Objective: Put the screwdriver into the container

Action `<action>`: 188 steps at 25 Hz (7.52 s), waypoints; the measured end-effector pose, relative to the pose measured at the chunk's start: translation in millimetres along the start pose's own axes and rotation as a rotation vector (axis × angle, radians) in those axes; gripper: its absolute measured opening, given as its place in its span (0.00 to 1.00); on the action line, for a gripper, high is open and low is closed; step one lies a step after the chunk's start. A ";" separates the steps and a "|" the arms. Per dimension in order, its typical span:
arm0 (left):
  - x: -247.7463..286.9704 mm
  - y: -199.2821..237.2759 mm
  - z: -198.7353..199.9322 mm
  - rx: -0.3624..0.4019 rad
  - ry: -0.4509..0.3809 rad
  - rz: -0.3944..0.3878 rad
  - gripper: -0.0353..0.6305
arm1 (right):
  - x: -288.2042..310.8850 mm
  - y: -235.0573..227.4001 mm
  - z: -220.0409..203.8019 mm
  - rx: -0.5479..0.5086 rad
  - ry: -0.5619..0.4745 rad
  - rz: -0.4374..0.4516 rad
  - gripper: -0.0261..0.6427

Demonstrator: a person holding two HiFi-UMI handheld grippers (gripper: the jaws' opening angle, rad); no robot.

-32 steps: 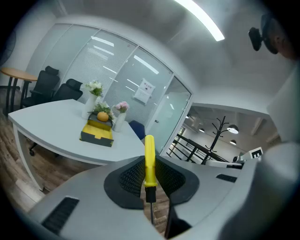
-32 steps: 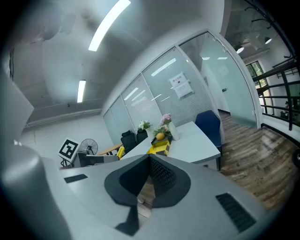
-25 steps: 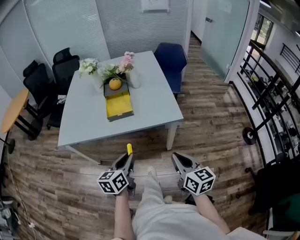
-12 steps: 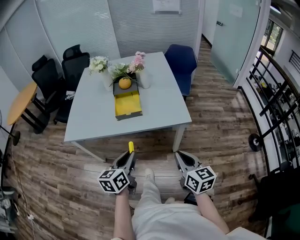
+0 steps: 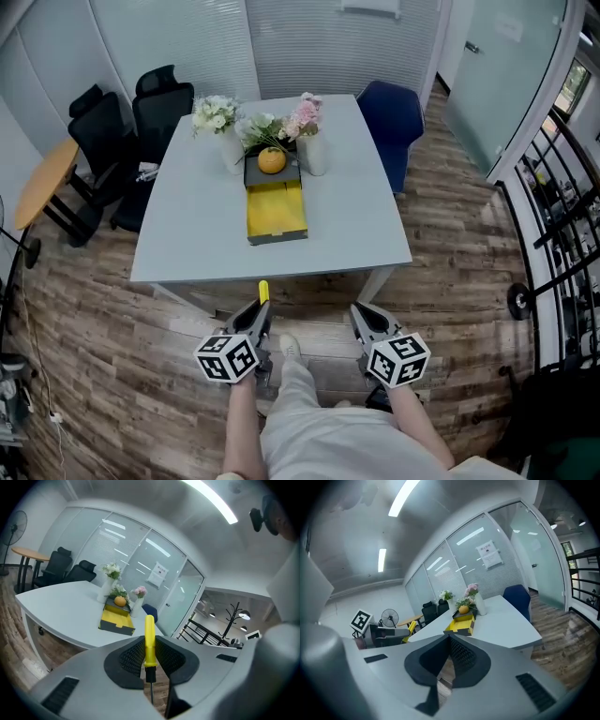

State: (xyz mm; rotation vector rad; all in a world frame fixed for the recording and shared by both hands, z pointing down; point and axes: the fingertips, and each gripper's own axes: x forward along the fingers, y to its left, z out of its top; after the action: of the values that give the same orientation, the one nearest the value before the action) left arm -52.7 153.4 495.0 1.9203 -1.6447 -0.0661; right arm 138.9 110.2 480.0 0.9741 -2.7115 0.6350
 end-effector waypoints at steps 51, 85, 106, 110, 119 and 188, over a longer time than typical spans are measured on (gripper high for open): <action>291.2 173.3 148.9 0.003 0.269 -0.188 0.15 | 284.7 -102.8 104.1 0.123 0.021 -0.228 0.06; 378.6 210.3 67.6 0.083 0.578 -0.036 0.15 | 337.0 -177.4 64.0 0.191 0.190 -0.232 0.06; 384.0 215.9 52.1 0.189 0.660 0.023 0.16 | 331.9 -189.6 62.0 0.192 0.198 -0.238 0.06; 383.2 212.6 53.4 0.193 0.653 0.023 0.19 | 324.2 -189.8 63.4 0.188 0.191 -0.245 0.06; 374.7 202.0 74.4 0.222 0.579 0.026 0.21 | 308.4 -182.0 72.7 0.171 0.157 -0.251 0.06; 205.1 159.4 173.0 0.289 0.116 -0.004 0.06 | 260.1 -38.0 125.7 -0.077 -0.055 -0.158 0.06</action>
State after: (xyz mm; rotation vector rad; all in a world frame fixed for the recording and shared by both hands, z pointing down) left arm -217.2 -111.8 497.4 2.0951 -1.6431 0.2913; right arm -40.1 -119.1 462.8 1.1877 -2.6493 0.4774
